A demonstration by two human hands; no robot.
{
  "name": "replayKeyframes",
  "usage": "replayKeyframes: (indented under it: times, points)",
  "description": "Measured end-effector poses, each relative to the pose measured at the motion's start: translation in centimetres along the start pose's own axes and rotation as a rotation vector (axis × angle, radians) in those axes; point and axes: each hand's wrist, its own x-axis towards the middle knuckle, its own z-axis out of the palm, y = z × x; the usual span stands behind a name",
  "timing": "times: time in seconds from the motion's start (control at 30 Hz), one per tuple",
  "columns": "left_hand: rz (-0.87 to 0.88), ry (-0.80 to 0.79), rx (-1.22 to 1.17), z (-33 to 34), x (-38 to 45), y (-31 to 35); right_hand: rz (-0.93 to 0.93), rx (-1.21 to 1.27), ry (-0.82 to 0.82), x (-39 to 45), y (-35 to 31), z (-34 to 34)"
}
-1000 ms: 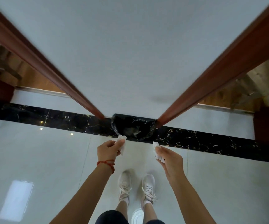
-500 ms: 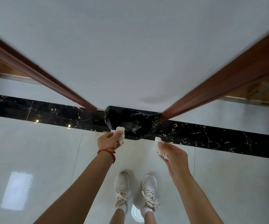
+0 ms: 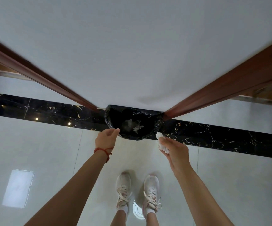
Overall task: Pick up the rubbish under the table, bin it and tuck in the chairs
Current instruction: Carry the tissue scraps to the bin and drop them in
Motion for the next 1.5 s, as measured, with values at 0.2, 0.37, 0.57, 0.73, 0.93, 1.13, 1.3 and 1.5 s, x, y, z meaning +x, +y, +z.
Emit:
replayKeyframes:
  times: [0.2, 0.37, 0.57, 0.73, 0.93, 1.13, 1.3, 1.5]
  points:
    - [0.044, 0.015, -0.091, -1.2, -1.9, -1.3, 0.085, 0.036, 0.034, 1.8, 1.1, 2.5]
    - [0.016, 0.001, -0.206, -1.8, -2.8, -2.3, 0.149, 0.075, 0.064, 4.0, 1.5, 5.6]
    - [0.019, 0.013, -0.224, -2.9, -3.3, -2.4, 0.171, 0.003, 0.022, 5.0, 1.6, 5.9]
    - [0.103, 0.032, -0.108, -3.6, -4.9, -1.4, -0.111, -0.328, 0.035, 2.1, 0.9, 4.5]
    - [0.313, 0.09, 0.138, -4.6, -9.3, 0.9, -0.559, -0.738, -0.024, -4.0, -1.1, 2.4]
    - [0.494, 0.08, 0.403, -6.6, -14.3, 3.2, -0.752, -1.086, -0.047, -9.8, -3.7, 0.0]
    - [0.616, 0.093, 0.587, -8.3, -18.9, 5.1, -0.812, -1.186, -0.045, -14.7, -6.0, -1.6]
    - [0.708, 0.105, 0.66, -9.5, -24.5, 7.7, -0.882, -1.199, -0.015, -20.3, -8.5, -4.1]
